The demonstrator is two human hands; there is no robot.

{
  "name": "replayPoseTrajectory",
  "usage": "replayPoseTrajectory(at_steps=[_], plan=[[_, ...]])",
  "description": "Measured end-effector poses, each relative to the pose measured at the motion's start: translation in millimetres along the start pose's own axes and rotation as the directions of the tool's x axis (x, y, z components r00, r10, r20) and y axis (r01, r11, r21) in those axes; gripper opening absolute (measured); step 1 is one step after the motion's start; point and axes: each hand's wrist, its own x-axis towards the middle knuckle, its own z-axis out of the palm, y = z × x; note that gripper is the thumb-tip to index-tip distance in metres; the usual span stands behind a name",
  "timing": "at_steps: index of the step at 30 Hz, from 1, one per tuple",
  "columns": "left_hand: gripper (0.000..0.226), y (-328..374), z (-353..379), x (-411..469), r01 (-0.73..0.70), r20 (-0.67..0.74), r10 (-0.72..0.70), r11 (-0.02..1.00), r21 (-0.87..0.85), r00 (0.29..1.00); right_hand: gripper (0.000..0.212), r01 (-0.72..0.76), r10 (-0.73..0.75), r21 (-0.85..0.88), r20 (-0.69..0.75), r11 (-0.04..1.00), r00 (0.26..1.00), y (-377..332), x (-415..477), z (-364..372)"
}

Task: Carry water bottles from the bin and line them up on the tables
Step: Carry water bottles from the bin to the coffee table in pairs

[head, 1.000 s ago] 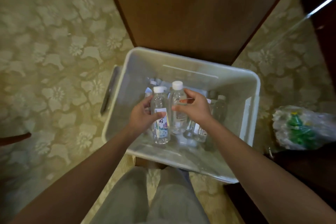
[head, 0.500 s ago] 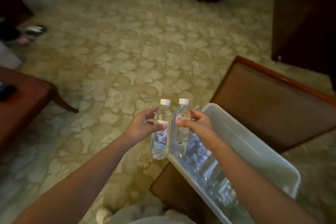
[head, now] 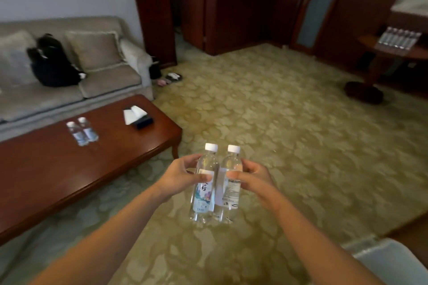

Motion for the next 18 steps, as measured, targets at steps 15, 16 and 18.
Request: replayPoseTrajectory(at_steps=[15, 16, 18], plan=[[0.050, -50, -250, -78, 0.079, -0.417, -0.085, 0.996, -0.030, 0.905, 0.042, 0.086, -0.024, -0.117, 0.452, 0.989, 0.892, -56, 109, 280], [0.050, -54, -263, -81, 0.092, -0.452, -0.102, 0.995, -0.045, 0.886, 0.043, 0.089, -0.017, -0.127, 0.479, 0.988, 0.878, -58, 119, 297], [0.048, -60, -289, -83, 0.111, -0.509, -0.129, 0.992, -0.066, 0.851, 0.047, 0.093, 0.002, -0.147, 0.542, 0.985, 0.840, -63, 142, 332]])
